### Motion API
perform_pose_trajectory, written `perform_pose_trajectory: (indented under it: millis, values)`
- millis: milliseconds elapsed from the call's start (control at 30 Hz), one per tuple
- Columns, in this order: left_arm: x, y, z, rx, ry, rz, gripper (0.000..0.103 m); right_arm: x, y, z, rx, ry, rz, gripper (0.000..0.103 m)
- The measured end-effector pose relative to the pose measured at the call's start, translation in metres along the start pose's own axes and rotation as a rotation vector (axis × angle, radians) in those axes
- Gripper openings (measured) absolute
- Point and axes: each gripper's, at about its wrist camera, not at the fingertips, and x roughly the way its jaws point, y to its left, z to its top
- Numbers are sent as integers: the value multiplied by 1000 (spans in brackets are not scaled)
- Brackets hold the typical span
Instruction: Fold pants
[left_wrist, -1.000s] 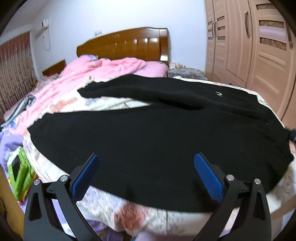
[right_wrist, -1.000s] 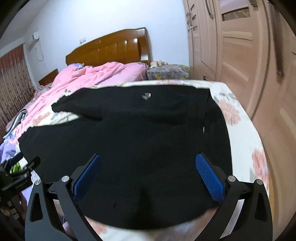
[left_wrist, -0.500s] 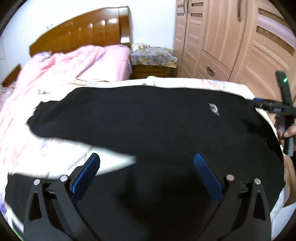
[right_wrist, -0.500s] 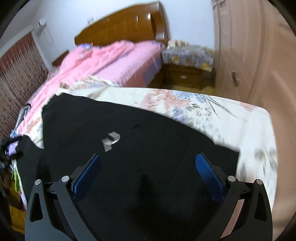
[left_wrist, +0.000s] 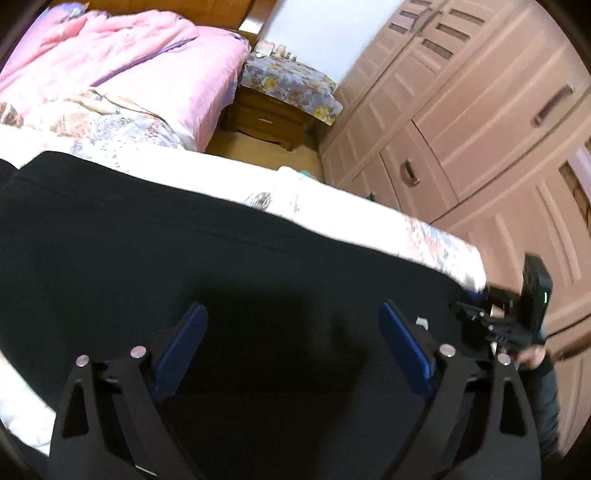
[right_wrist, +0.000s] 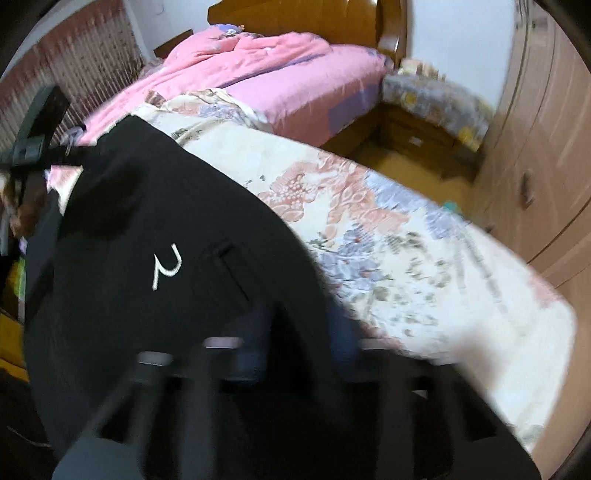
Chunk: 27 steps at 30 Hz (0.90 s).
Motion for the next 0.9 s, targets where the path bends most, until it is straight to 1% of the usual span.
perform_pose_trajectory:
  millis: [33, 67, 133, 167, 233, 300, 400, 433, 467, 500, 567, 600, 633, 667, 700, 733, 800, 833, 900]
  values:
    - [2, 2, 3, -27, 1, -23, 92, -8, 5, -3, -17, -25, -17, 13]
    - [3, 4, 5, -53, 1, -43, 92, -22, 13, -6, -42, -71, -21, 12]
    - [5, 7, 11, -116, -4, -89, 93, -43, 32, -14, -86, -139, -62, 11]
    - [4, 8, 12, -140, -6, -103, 93, -56, 48, -21, -121, -173, -108, 11]
    - [7, 10, 18, -199, -2, -126, 94, -74, 78, -33, -183, -218, -171, 10]
    - [8, 12, 23, -248, 10, -140, 94, -86, 97, -44, -202, -257, -203, 9]
    - [18, 10, 29, -291, 60, -69, 94, -103, 121, -62, -206, -316, -235, 9]
    - [22, 11, 30, -305, 74, -61, 94, -106, 125, -65, -206, -326, -238, 9]
    - [25, 11, 31, -313, 82, -46, 94, -111, 133, -69, -204, -345, -241, 8]
    - [28, 12, 32, -318, 87, -7, 94, -116, 138, -75, -200, -363, -242, 8]
    - [29, 16, 32, -337, 92, 32, 90, -121, 146, -83, -186, -375, -244, 8]
    - [29, 20, 31, -351, 94, 37, 72, -121, 148, -87, -180, -372, -245, 8]
    - [27, 24, 28, -363, 99, 64, 41, -119, 151, -89, -178, -363, -251, 8]
    - [23, 29, 25, -365, 96, 76, 29, -117, 152, -90, -180, -355, -258, 8]
    - [16, 34, 18, -370, 75, 40, 16, -114, 152, -90, -181, -348, -269, 8]
    - [8, 41, 12, -379, 51, 18, 12, -112, 151, -89, -177, -342, -277, 8]
    - [-19, 44, -4, -385, -16, -35, 10, -112, 146, -89, -158, -346, -279, 8]
    - [-46, 40, -18, -352, -91, -57, 10, -114, 147, -89, -151, -355, -278, 8]
    - [-91, 26, -46, -277, -210, -62, 10, -131, 156, -99, -148, -396, -250, 8]
